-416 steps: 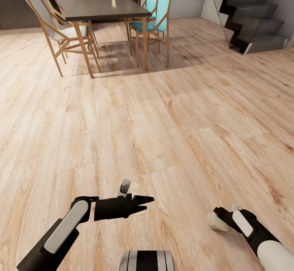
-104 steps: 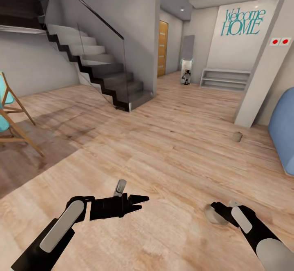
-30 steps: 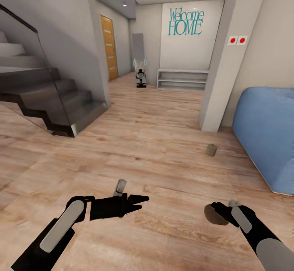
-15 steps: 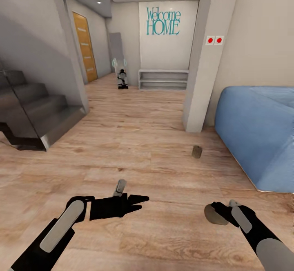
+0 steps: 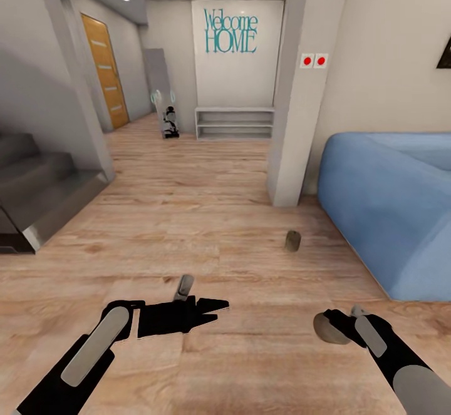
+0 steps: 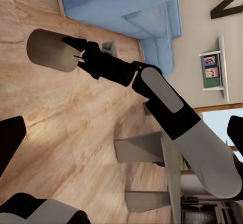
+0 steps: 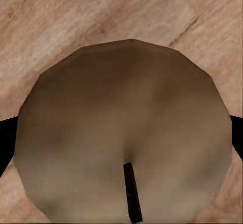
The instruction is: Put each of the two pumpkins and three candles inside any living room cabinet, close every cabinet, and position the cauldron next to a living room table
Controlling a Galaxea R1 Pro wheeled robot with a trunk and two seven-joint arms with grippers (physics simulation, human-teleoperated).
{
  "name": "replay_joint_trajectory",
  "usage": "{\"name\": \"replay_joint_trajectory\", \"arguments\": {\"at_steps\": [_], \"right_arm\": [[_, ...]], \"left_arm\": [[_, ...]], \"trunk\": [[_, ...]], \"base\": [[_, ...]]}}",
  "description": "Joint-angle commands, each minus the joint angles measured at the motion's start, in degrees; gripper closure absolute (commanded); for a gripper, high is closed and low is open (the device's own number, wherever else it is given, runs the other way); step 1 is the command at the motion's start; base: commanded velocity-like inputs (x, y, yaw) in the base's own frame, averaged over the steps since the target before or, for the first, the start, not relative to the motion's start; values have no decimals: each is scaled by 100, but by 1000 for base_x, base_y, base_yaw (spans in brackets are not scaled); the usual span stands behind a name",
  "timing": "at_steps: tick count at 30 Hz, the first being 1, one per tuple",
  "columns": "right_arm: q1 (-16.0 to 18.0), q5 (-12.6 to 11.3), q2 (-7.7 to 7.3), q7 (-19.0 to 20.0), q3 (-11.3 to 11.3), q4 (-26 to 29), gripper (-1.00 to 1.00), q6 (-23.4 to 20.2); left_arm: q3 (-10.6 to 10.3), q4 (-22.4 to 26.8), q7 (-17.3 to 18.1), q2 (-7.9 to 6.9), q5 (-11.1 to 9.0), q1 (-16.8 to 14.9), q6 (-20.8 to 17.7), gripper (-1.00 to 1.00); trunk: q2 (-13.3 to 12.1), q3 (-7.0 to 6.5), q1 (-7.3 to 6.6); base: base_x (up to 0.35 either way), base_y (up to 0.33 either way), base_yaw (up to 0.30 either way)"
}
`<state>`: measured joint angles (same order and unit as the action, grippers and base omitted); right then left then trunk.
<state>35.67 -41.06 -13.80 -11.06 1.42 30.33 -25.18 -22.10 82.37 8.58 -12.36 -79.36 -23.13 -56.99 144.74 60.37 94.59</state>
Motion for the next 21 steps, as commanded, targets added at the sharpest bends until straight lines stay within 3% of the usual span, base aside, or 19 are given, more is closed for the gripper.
{"name": "replay_joint_trajectory", "arguments": {"at_steps": [1, 8, 11, 18, 21], "right_arm": [[1, -61, 0, -45, 6, 14, 100, -22], [1, -67, -8, -30, 7, 17, 100, -26], [1, -75, -22, 452, 11, 11, 100, -65], [1, -76, -47, 2254, 64, 8, 100, -760], [1, -70, -51, 2540, 74, 8, 100, -840]], "left_arm": [[-5, -2, 61, -4, 52, -5, -2, -100], [-5, -2, 60, -4, 52, -4, -2, -100], [-5, -2, 61, -4, 52, -5, -1, -100], [-5, -2, 60, -4, 52, -7, 0, -100], [-5, -2, 57, -4, 52, -6, 0, -100]], "trunk": [[2, 5, 2], [2, 5, 2], [2, 5, 2], [2, 5, 2], [2, 5, 2]], "base": [[336, 90, -2], [336, 103, 0], [336, 110, 0], [336, 110, 0], [336, 110, 0]]}}
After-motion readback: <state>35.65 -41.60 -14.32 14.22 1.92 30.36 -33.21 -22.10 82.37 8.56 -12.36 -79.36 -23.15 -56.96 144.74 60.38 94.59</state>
